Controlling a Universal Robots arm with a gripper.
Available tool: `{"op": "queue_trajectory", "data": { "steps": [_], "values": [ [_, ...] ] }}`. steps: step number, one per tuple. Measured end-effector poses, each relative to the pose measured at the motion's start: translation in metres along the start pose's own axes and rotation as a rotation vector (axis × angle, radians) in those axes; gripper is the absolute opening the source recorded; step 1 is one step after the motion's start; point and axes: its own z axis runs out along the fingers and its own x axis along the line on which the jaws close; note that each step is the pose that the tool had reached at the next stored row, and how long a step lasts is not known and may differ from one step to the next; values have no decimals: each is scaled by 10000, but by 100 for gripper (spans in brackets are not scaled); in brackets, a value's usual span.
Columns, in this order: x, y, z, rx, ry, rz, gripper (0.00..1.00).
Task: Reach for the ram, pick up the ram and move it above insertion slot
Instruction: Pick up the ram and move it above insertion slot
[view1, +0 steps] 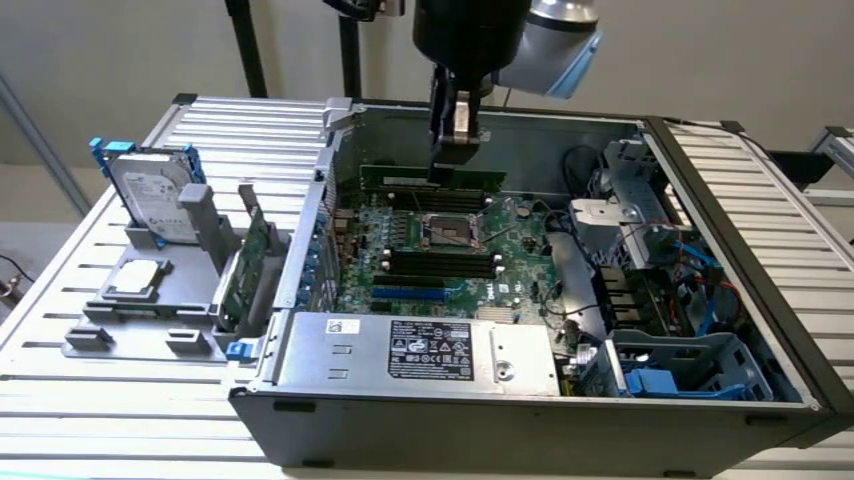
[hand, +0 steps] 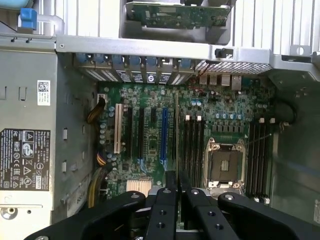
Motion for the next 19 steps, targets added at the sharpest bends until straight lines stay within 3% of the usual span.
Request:
{"op": "queue_trajectory", "data": {
  "steps": [6,13,19],
  "values": [
    [2,-86,44,10,-49,144,13],
    [-9,-110,90,27,-104,324,13],
    [-69,-113,109,97,-115,367,13]
  ]
}}
